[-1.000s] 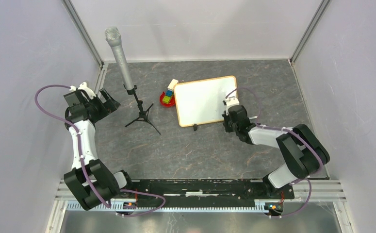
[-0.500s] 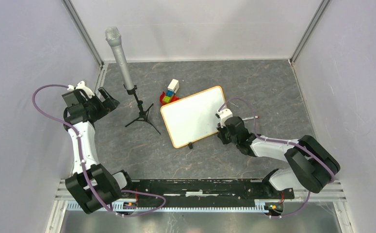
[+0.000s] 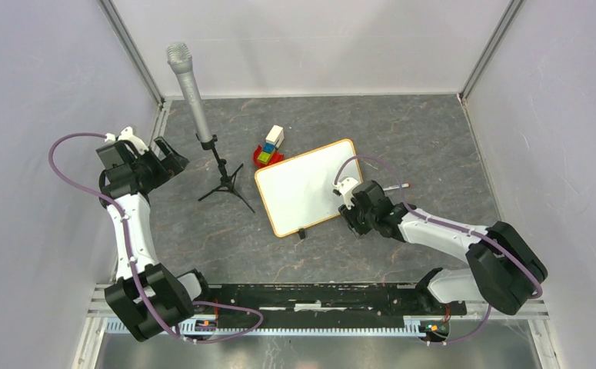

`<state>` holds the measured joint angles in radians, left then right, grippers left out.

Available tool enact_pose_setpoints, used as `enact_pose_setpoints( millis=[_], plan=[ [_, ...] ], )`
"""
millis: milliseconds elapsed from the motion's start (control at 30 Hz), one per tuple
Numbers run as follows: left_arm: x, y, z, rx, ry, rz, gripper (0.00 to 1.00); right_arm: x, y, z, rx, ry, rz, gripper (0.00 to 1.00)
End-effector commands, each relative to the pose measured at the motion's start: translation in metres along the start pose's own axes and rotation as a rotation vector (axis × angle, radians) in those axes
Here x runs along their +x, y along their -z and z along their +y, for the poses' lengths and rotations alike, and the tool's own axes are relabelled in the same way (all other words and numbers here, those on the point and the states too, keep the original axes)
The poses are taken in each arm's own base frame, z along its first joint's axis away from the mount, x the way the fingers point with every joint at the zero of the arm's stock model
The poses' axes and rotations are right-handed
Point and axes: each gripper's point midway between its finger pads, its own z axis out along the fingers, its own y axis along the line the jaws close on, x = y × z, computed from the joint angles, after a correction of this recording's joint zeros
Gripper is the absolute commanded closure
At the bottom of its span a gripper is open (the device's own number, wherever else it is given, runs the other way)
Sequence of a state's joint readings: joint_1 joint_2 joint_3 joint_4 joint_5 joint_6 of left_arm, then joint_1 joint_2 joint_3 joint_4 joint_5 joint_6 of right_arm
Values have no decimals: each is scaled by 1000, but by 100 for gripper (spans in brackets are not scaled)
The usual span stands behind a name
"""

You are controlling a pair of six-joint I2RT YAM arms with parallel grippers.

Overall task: Write a sentence on the whiteboard
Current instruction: Move the whiteboard to the center of the board.

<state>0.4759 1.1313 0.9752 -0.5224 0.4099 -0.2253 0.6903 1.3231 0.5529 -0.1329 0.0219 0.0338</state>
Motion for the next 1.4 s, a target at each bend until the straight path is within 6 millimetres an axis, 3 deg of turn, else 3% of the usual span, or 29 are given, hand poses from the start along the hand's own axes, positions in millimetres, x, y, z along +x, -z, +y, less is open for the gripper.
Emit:
enact_pose_setpoints(
  millis=[0, 133, 433, 733, 900, 1100, 1367],
  plan=[
    [-25, 9, -15, 40, 23, -66, 0, -13, 10, -14, 47, 87, 44, 57],
    [-25, 9, -15, 41, 28, -69, 0, -20, 5, -15, 53, 49, 6, 48],
    [-25, 9, -13, 28, 19, -74, 0, -49, -5, -13, 45, 38, -58, 55],
    [-22, 4, -9, 22, 23, -62, 0, -64, -11, -15, 52, 46, -68, 56],
    [-23, 5, -8, 15, 18, -67, 0, -53, -14, -19, 65, 48, -28, 65],
    [-23, 5, -7, 11, 13, -70, 0, -34, -7, -19, 49, 65, 11, 97],
    [-25, 5, -11, 27, 32, -69, 0, 27, 7, 4, -61, 11, 128, 100]
  ],
)
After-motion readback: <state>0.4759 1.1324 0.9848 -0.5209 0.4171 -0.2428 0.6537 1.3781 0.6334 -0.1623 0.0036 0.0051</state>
